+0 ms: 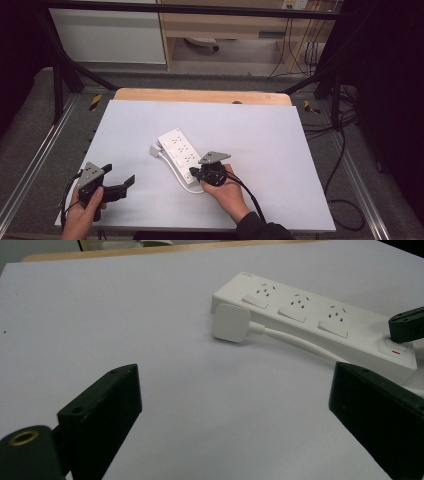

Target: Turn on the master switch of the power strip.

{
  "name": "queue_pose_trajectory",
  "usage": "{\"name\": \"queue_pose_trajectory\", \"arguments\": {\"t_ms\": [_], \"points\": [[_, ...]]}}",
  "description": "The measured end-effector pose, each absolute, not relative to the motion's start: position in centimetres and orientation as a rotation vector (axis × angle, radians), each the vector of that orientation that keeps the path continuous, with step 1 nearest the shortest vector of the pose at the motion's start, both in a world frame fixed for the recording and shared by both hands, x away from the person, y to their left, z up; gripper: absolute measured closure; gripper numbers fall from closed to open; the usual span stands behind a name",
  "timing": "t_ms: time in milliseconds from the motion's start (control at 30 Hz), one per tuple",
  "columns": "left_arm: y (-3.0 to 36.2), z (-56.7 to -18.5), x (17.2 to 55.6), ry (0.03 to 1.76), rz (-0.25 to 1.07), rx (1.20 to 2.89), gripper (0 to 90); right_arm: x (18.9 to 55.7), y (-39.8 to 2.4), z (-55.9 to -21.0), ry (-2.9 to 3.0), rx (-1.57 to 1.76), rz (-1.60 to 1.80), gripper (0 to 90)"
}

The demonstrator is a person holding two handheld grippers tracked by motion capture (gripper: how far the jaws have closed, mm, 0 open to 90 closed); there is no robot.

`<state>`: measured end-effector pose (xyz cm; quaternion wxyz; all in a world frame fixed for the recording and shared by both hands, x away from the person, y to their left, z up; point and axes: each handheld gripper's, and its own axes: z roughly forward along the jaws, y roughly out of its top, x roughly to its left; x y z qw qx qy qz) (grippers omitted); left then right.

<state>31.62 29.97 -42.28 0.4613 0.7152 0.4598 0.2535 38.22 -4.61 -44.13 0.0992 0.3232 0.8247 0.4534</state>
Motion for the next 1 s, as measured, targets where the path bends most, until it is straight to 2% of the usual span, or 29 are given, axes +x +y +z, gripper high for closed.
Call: {"name": "queue_pose_trajectory", "arguments": {"t_ms": [1000], "points": [[29.96, -42.28, 31.61, 1.13, 0.625, 1.761, 6.6, 38.05, -4.33, -44.23, 2.442, 0.944, 1.335, 90.0]]}}
